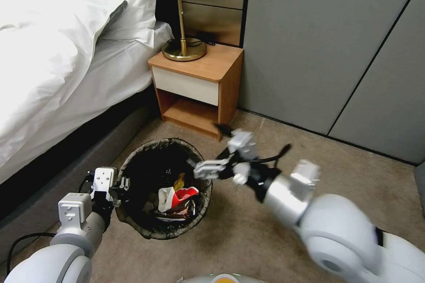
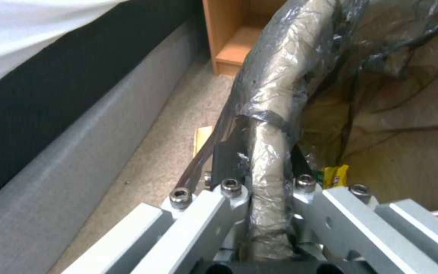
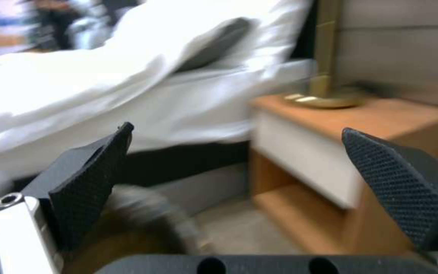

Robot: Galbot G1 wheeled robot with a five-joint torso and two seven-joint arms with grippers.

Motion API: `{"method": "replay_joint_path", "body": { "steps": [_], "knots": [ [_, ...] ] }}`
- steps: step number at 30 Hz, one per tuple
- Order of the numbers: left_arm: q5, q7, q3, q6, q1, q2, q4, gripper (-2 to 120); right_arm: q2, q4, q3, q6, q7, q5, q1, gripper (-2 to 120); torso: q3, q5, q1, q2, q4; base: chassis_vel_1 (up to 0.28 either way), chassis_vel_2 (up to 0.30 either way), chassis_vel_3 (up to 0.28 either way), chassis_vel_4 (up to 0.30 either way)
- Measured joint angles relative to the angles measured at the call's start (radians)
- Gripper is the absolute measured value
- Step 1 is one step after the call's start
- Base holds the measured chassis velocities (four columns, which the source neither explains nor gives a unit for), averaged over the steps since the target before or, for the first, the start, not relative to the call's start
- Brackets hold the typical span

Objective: Pick up the trash bin, then pick up the garbage from the floor and place it into the trash bin.

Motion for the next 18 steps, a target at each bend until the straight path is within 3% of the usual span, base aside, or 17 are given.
{"method": "replay_joint_path", "body": {
  "steps": [1,6,11,16,18],
  "knots": [
    [0.0,0.0,0.0,0.0,0.0,0.0,0.0,1,0.0,0.0,0.0,0.0,0.0,0.0,0.0,100,0.0,0.0,0.0,0.0,0.0,0.0,0.0,0.0,0.0],
    [0.003,0.004,-0.006,0.007,0.0,-0.001,0.0,1,0.048,-0.037,0.213,0.014,0.038,-0.064,-0.103,100,0.0,-0.0004,0.0,0.0,0.0007,0.0,0.0,0.0,0.0],
    [0.005,0.013,0.001,0.011,-0.001,-0.01,0.0,1,0.121,-0.103,0.409,0.081,-0.057,-0.227,-0.28,100,0.0,0.0001,0.0,0.0,-0.0001,0.0,0.0,0.0,0.0],
    [0.012,0.015,0.0,0.011,-0.003,-0.017,0.0,1,0.162,-0.111,0.447,0.113,-0.072,-0.276,-0.347,100,0.0,-0.0004,0.0,0.0,0.0001,0.0,0.0,0.0,0.0],
    [0.035,0.022,-0.006,0.011,-0.005,-0.032,0.0,1,0.232,-0.129,0.456,0.166,-0.082,-0.377,-0.422,100,0.0,-0.0001,0.0,0.0,0.0006,0.019,0.025,0.02,0.017]
  ]
}}
